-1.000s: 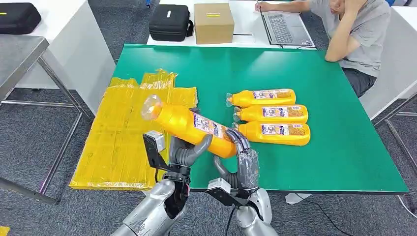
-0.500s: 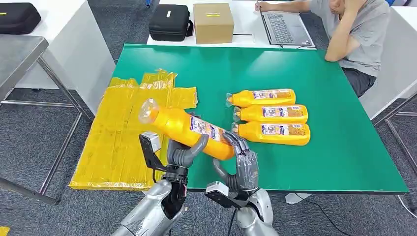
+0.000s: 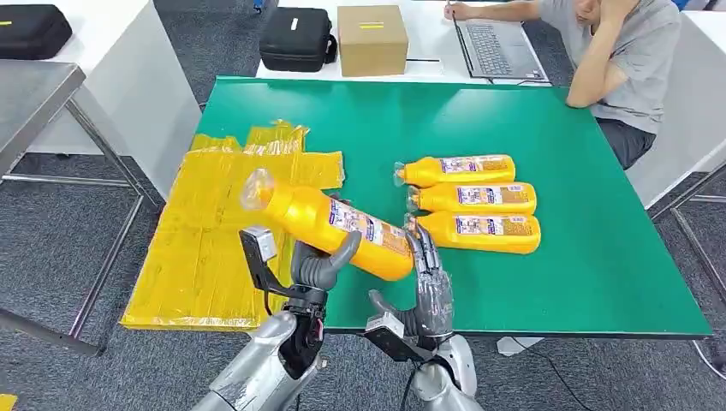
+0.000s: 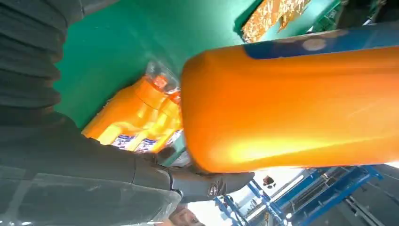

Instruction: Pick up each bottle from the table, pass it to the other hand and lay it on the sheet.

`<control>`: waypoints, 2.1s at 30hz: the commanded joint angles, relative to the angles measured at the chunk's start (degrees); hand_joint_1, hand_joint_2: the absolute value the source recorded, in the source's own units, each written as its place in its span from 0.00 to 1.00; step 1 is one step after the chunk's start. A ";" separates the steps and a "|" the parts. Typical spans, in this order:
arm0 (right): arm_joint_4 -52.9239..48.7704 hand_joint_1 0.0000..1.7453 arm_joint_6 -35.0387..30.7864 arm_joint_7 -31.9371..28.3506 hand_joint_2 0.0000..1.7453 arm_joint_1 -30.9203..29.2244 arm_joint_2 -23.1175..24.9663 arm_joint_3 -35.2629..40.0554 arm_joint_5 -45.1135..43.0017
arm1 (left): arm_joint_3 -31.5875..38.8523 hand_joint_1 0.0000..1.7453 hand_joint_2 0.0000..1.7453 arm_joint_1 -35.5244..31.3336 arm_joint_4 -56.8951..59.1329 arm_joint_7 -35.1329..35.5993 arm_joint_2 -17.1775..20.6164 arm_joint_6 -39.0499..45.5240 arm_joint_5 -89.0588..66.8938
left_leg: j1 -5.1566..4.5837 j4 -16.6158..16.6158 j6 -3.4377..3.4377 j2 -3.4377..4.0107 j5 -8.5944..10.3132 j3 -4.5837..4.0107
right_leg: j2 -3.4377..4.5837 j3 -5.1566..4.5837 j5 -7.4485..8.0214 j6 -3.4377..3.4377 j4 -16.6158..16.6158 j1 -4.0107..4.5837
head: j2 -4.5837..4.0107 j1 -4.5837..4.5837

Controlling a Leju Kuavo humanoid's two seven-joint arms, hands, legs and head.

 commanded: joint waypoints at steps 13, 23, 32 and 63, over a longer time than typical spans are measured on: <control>0.94 0.00 0.00 0.00 1.00 2.07 -0.50 -6.76 -2.32 | 8.80 1.00 1.00 -1.63 -4.80 -6.71 5.59 30.51 -25.78 | 0.01 -0.04 -0.08 0.10 -0.06 0.16 | 0.05 0.13 -0.05 -0.07 0.00 0.01 | 0.02 0.00; 0.63 0.00 0.00 0.00 1.00 2.43 -0.30 -6.49 -2.69 | 15.05 1.00 1.00 -1.92 -0.01 -6.71 5.48 35.89 -43.93 | 0.02 -0.06 -0.09 0.11 -0.06 0.22 | 0.05 0.18 -0.06 -0.09 -0.01 0.02 | 0.02 0.00; 2.41 0.00 0.00 0.00 1.00 1.03 -0.59 -4.77 -4.69 | 34.11 1.00 1.00 -1.84 2.96 -6.71 1.84 35.89 -78.91 | 0.03 -0.03 -0.04 0.13 -0.02 0.13 | 0.08 0.09 -0.02 -0.05 0.00 0.02 | 0.02 0.00; 3.68 0.00 0.00 0.00 1.00 0.23 -0.72 -3.08 -7.51 | 13.36 1.00 1.00 -7.18 18.91 43.81 13.32 35.89 -121.91 | 0.04 -0.05 -0.10 0.01 0.01 0.19 | -0.07 0.14 -0.07 -0.11 0.03 0.04 | 0.02 0.02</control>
